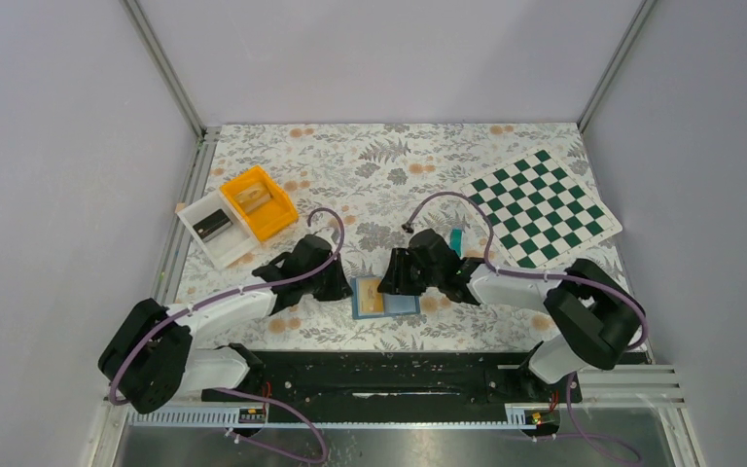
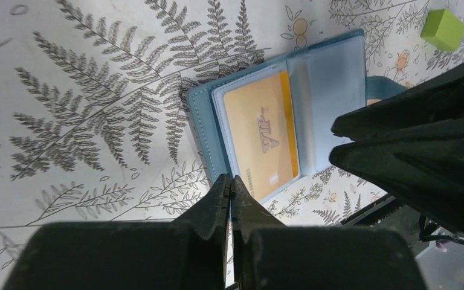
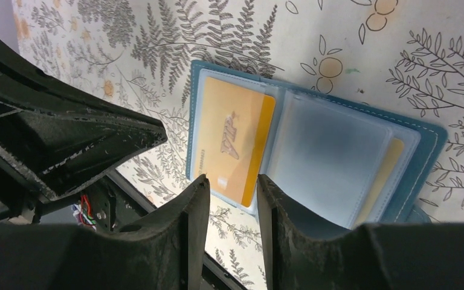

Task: Take the credit cards out of the card holder
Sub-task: Remove the credit card from the card holder.

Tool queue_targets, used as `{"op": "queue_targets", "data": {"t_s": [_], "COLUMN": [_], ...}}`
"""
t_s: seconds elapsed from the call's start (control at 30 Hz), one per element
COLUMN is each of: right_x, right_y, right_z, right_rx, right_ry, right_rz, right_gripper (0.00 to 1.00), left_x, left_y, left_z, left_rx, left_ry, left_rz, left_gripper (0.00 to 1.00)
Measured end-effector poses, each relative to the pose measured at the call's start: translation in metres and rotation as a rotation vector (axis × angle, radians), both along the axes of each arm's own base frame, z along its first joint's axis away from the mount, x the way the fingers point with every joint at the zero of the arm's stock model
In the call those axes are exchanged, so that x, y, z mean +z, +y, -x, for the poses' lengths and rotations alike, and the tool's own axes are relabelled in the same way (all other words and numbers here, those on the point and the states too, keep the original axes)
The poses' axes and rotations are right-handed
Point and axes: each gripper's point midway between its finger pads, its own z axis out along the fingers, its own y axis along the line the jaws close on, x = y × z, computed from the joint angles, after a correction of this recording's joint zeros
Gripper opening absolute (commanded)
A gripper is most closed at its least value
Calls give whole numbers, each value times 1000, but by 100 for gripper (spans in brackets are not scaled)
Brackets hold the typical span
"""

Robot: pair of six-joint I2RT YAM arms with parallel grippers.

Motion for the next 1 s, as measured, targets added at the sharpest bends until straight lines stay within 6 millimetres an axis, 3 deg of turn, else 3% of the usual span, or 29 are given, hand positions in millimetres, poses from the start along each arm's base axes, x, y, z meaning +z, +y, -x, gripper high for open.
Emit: {"op": "queue_targets", "data": {"t_s": [0.23, 0.53, 1.0], "right_x": [-21, -25, -30], "right_y": [4, 7, 14], "right_z": [2, 0, 0], "right_rx": [-1, -14, -26], "right_ry": [53, 65, 96], "right_rz": [10, 1, -24], "right_gripper": [42, 42, 40], "left_x": [-8, -33, -33], "left_y": [-14, -16, -18], "left_z": [2, 3, 1], "left_rx": [-29, -20, -8], "left_ry": [21, 75, 78], "left_rz": [67, 53, 64], "left_gripper": [0, 0, 0]}}
